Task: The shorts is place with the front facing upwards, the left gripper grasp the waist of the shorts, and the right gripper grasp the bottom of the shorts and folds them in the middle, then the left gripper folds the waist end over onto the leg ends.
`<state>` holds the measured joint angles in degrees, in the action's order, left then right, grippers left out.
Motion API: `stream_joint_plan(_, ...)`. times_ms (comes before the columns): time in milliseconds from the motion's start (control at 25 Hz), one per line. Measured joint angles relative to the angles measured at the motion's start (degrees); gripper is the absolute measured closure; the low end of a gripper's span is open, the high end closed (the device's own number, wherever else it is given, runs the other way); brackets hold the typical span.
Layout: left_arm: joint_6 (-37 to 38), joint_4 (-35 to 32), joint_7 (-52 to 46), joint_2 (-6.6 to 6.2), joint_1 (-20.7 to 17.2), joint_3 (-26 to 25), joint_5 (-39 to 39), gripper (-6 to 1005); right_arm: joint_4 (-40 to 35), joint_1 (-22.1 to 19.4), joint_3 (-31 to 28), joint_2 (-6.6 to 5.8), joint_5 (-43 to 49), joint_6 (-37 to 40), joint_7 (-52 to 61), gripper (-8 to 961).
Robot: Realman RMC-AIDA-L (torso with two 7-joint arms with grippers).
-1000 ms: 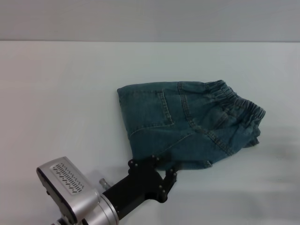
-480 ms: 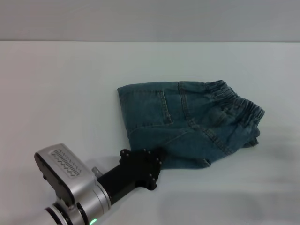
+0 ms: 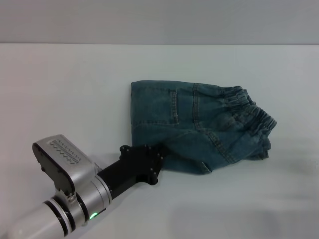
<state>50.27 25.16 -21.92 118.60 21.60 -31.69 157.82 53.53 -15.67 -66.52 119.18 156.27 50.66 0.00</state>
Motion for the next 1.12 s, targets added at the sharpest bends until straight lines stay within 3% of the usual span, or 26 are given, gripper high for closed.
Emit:
stream_joint_plan(120,1.1,0.2,0.0,-0.18,-0.1,-0.3,0.0,897,0.1,0.0,0.5,0.00,0.1,0.3,0.0,927)
stream_joint_plan(280,13.4,1.4,3.7,-0.45,-4.9,-1.6,0.0,894,0.1,0.2,1.9,-0.09,0.5,0.5,-1.3,919)
stream_joint_plan(400,14.3,4.5,12.0,-0.37,-8.6,-6.9,0.1,882,0.1,0.6,3.0,-0.01,0.4,0.5,-4.2,913)
stream_joint_plan(480,12.2,6.7,17.4,-0.21,-11.4,-13.7,-0.1,859,0.2,1.0,3.3,0.01,0.3,0.5,-5.9,909)
stream_joint_plan(560,11.4,8.0,19.3,-0.31,-13.1,-19.0,-0.1,800,0.3,1.7,3.4,0.02,0.3,1.1,-6.6,905)
stream_joint_plan(680,11.4,8.0,19.3,-0.31,-13.1,-19.0,-0.1,712,-1.0,3.2,2.9,-0.03,0.2,2.5,-6.8,899)
stream_joint_plan(760,11.5,6.2,19.0,-0.43,-13.6,-27.5,-0.2,641,-2.8,4.4,2.0,0.05,-0.3,3.1,-6.8,895)
stream_joint_plan(800,11.3,5.3,19.0,-0.37,-13.4,-29.0,-0.1,599,-3.4,4.9,1.8,0.04,-1.3,3.3,-6.8,893)
stream_joint_plan(960,11.2,3.6,18.4,-0.25,-13.0,-32.3,-0.4,450,-4.5,5.3,1.0,-0.22,-5.4,4.7,-6.8,755)
stream_joint_plan(1120,11.6,3.0,17.7,-0.28,-13.0,-33.4,-0.4,356,-8.2,5.4,0.2,0.01,-5.9,11.8,-6.8,653)
